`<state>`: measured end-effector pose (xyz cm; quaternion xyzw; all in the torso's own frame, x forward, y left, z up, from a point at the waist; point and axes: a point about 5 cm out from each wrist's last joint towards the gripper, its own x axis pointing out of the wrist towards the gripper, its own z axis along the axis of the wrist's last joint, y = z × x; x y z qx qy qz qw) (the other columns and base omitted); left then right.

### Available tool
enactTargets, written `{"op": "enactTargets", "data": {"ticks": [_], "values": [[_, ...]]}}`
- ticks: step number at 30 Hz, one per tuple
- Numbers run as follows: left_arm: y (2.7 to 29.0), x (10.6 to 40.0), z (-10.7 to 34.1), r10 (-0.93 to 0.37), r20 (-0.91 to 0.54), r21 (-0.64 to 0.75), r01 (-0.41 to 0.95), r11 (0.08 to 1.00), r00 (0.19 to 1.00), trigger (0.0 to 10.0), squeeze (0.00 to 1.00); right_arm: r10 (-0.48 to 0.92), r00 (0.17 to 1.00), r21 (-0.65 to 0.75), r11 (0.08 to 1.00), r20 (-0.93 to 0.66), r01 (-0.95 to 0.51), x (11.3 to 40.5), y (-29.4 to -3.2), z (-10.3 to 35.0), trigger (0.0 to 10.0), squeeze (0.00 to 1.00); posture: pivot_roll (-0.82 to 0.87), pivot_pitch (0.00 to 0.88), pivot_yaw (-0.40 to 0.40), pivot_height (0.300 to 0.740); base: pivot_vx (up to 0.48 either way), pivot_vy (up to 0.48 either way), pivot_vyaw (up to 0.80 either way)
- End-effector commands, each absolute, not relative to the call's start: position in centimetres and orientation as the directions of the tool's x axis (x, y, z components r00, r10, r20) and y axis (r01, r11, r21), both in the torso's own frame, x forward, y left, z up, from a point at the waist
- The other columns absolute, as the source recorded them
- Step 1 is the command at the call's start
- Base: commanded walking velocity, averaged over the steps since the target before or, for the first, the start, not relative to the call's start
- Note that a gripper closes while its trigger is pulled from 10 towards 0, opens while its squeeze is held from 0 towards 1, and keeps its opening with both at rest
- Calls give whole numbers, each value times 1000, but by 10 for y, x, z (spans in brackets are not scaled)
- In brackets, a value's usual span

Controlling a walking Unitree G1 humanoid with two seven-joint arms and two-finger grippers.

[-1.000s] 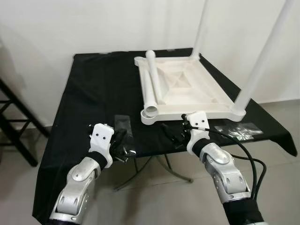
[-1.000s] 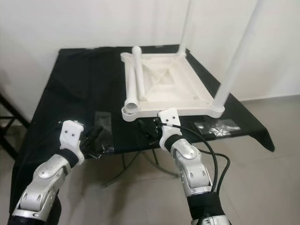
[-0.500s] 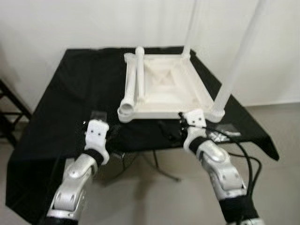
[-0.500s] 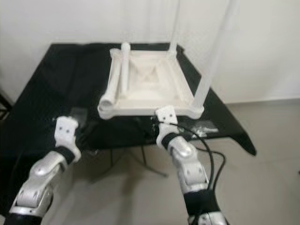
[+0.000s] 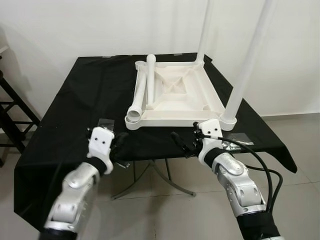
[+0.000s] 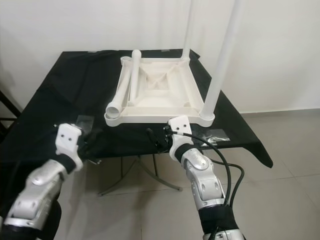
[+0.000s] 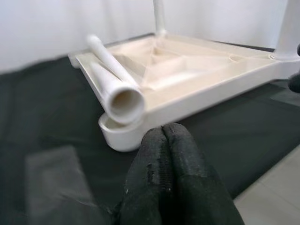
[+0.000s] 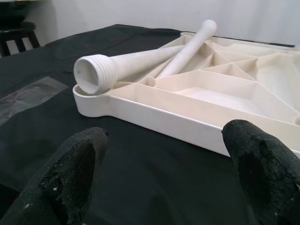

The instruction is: Building children table

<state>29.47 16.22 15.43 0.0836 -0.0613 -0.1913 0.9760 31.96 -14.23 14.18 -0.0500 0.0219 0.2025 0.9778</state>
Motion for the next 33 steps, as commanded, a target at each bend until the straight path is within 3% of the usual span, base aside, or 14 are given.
{"op": "enactTargets", "data": {"ticks": [1, 9, 12, 18, 22, 28, 29, 33], "values": [[160, 293, 158, -462, 78, 264, 429, 864, 883, 10000, 1000, 398, 915, -78, 912, -63, -402, 319, -141, 140, 10000, 0, -34, 14, -27, 740, 0, 0, 0], [142, 312, 182, -580, 62, 513, 472, 717, 812, 10000, 1000, 392, 918, -71, 916, -60, -396, 319, -142, 140, 10000, 0, -34, 12, -27, 740, 0, 0, 0], [138, 316, 180, -561, 82, 466, 466, 752, 824, 10000, 1000, 389, 919, -72, 917, -58, -393, 319, -142, 140, 10000, 0, -44, 15, -22, 740, 0, 0, 0], [144, 314, 169, -427, 142, 227, 391, 892, 893, 10000, 1000, 388, 920, -71, 918, -54, -391, 319, -144, 142, 10000, 0, -42, 23, -32, 740, 0, 0, 0], [149, 304, 158, -378, 135, 132, 362, 923, 916, 10000, 1000, 390, 919, -70, 917, -54, -393, 320, -144, 142, 10000, 0, -46, 28, -37, 740, 0, 0, 0], [149, 296, 148, -342, 111, 102, 332, 938, 933, 10000, 1000, 389, 920, -68, 918, -51, -392, 320, -145, 143, 10000, 0, -46, 28, -37, 740, 0, 0, 0], [147, 294, 144, -339, 102, 91, 331, 939, 935, 10000, 0, 389, 920, -68, 918, -50, -392, 320, -145, 143, 10000, 0, -48, 29, -34, 740, 0, 0, 0], [144, 292, 141, -343, 106, 70, 337, 939, 933, 10000, 0, 390, 920, -64, 918, -47, -392, 320, -144, 143, 10000, 0, -47, 31, -28, 740, 0, 0, 0]]}}
